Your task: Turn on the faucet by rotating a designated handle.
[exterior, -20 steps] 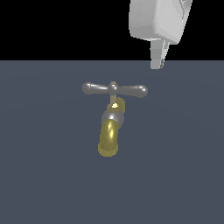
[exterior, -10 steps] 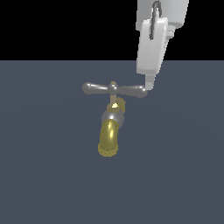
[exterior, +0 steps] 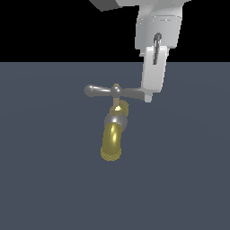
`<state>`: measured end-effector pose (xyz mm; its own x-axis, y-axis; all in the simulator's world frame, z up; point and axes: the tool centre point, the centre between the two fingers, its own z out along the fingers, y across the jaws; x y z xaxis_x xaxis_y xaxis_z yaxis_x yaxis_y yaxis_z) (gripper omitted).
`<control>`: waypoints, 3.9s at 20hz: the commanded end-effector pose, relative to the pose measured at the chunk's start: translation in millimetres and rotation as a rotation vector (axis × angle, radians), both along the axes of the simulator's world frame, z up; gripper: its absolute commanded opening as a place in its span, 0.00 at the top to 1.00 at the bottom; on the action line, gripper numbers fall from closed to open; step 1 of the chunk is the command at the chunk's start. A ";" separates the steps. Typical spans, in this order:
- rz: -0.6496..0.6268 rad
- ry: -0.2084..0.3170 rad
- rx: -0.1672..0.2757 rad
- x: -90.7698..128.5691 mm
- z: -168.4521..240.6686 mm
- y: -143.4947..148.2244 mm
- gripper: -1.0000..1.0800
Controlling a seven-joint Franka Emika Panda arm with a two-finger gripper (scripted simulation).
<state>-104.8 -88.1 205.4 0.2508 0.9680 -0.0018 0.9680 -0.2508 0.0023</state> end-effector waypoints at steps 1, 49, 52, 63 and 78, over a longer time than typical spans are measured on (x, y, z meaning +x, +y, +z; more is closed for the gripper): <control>0.022 0.000 0.001 3.2 -4.6 0.9 1.00; 0.036 0.009 0.004 87.2 -10.6 -22.9 1.00; 0.037 0.008 0.004 97.3 -10.5 -18.4 1.00; 0.040 0.005 0.003 133.4 -9.9 -2.4 1.00; 0.014 0.007 -0.005 163.0 -10.4 12.7 1.00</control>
<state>50.9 -103.3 194.7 0.2654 0.9640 -0.0165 0.9641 -0.2655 -0.0055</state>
